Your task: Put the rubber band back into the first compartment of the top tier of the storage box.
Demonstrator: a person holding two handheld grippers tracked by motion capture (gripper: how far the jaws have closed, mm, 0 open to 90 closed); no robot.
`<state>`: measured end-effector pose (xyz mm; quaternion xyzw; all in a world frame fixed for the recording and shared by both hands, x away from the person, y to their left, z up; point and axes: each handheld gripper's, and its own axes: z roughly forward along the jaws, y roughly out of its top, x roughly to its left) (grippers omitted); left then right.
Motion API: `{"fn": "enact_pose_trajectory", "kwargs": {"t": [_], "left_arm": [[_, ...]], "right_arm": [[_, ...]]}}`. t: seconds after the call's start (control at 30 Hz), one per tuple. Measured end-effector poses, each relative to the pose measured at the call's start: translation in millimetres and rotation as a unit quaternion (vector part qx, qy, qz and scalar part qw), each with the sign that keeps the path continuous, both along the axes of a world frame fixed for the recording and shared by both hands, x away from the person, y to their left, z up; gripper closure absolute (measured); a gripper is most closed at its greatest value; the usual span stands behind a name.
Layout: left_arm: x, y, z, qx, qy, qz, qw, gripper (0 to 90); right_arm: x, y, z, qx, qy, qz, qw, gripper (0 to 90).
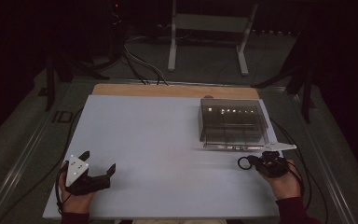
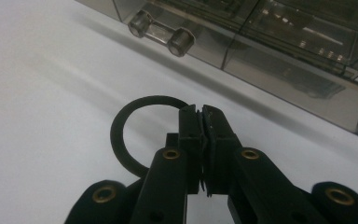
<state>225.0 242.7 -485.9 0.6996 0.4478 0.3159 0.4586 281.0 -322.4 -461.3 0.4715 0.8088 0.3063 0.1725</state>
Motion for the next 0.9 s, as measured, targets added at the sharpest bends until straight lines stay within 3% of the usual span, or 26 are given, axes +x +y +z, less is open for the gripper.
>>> {"fn": "enact_pose_trajectory", "kwargs": {"t": [0.9], "left_arm": [[0.4, -0.5, -0.6, -0.001, 0.001, -0.001, 1.0, 0.5]], "right_arm": [[3.7, 3.5, 15.4, 0.004, -0.017, 0.0, 0.9998, 88.1]]}}
